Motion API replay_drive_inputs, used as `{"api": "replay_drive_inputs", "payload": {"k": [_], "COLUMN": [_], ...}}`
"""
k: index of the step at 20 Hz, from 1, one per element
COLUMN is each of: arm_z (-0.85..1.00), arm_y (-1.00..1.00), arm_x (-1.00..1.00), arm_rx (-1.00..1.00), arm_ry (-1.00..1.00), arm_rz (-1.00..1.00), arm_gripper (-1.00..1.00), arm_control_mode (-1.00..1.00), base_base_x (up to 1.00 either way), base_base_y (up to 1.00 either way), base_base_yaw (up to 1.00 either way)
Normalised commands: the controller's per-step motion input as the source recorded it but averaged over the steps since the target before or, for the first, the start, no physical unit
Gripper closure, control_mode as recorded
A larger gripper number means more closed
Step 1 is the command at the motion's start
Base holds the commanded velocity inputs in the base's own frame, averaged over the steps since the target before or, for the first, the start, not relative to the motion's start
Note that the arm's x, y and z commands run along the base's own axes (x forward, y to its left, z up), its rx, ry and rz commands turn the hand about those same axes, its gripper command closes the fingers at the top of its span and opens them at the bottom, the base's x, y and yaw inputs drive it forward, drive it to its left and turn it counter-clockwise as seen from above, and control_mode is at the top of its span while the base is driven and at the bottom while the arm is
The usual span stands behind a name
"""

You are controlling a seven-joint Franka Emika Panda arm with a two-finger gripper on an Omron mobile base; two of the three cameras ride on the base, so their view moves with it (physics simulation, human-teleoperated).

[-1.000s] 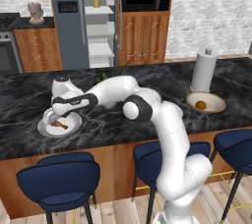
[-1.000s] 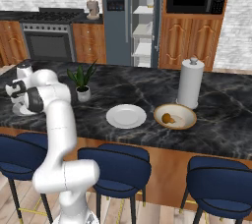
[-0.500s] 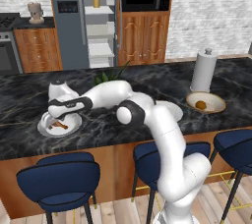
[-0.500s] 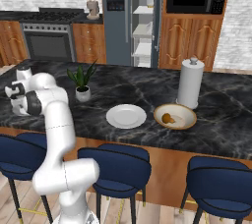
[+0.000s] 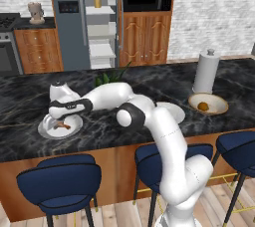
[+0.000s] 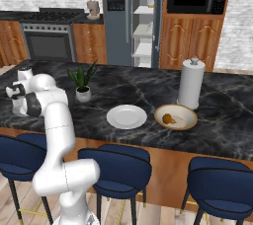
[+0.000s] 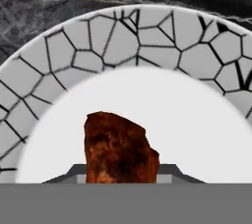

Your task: Pick the chicken drumstick and mushroom from their plates and place them in the bowl. Then put the bowl in the fridge.

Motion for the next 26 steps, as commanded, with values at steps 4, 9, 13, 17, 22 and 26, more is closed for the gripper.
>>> {"api": "replay_drive_inputs", "payload": {"k": [4,9,13,17,22,26], "arm_z": [0.16,0.4,0.39,0.21,0.19,0.29], "arm_y": [-0.21,-0.31,-0.41,-0.55,-0.7,-0.76], "arm_x": [-0.1,-0.37,-0.56,-0.57,-0.5,-0.5], "arm_rx": [0.0,0.0,0.0,0.0,0.02,0.06], "arm_ry": [0.03,0.02,-0.01,-0.03,-0.04,-0.14], "arm_rz": [0.09,0.13,0.15,0.12,0.02,0.0], "arm_gripper": [1.0,1.0,1.0,1.0,1.0,1.0], "arm_control_mode": [-1.0,-1.0,-1.0,-1.0,-1.0,-1.0], "base_base_x": [0.0,0.0,0.0,0.0,0.0,0.0], "base_base_y": [0.0,0.0,0.0,0.0,0.0,0.0], "base_base_yaw": [0.0,0.0,0.0,0.0,0.0,0.0]}}
